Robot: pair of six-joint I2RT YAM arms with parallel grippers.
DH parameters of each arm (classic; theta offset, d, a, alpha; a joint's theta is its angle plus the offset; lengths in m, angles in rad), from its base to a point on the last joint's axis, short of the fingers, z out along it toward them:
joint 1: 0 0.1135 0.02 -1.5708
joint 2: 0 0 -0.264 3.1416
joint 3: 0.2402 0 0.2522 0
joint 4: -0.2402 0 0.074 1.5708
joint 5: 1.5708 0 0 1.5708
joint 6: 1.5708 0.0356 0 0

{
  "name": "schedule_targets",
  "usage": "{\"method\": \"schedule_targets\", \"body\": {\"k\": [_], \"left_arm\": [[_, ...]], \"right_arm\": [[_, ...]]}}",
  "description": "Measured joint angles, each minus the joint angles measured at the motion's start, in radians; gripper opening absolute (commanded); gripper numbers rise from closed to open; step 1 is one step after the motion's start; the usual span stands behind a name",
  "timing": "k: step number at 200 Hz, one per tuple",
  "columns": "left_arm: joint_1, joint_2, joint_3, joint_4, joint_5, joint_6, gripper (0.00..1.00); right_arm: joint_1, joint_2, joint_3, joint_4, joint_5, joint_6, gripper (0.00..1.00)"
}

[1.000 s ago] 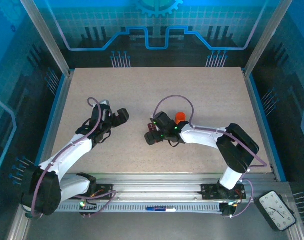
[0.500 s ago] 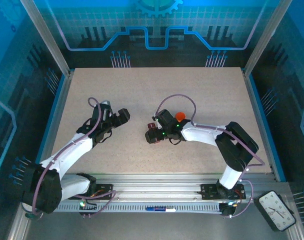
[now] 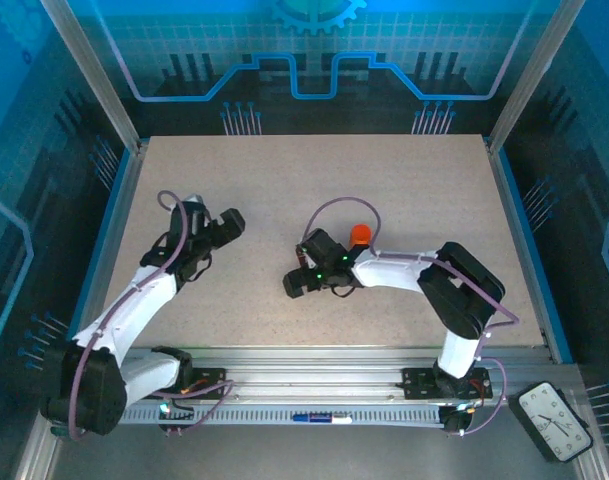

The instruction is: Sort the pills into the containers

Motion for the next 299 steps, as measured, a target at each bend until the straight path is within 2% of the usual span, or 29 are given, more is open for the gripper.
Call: {"method": "schedule_targets", "body": {"k": [46, 91, 132, 162, 196, 255, 299], "left_arm": [[0.1, -0.013, 0.016, -0.016, 0.048, 0.0, 0.99], [0.151, -0.013, 0.039, -0.036, 0.08, 0.0, 0.99], [0.174, -0.019, 0.039, -0.047, 0.103, -0.001, 0.99], [0.175, -0.024, 0.039, -0.047, 0.13, -0.001, 0.99], [0.175, -0.024, 0.039, -0.051, 0.166, -0.004, 0.99], [0.175, -0.023, 0.036, -0.05, 0.22, -0.008, 0.99], [0.175, -0.015, 0.034, -0.05, 0.236, -0.008, 0.99]], "right_arm": [[0.07, 0.082, 0.126, 0.01, -0.068, 0.028, 0.98], [0.061, 0.125, 0.257, 0.003, -0.118, 0.004, 0.99], [-0.058, 0.137, 0.36, -0.084, -0.141, -0.052, 0.99], [-0.157, 0.264, 0.576, -0.156, -0.15, -0.119, 0.99], [-0.196, 0.394, 0.71, -0.236, -0.186, -0.174, 0.98], [-0.204, 0.452, 0.726, -0.308, -0.272, -0.206, 0.94], [-0.206, 0.42, 0.63, -0.261, -0.32, -0.21, 0.92]]}}
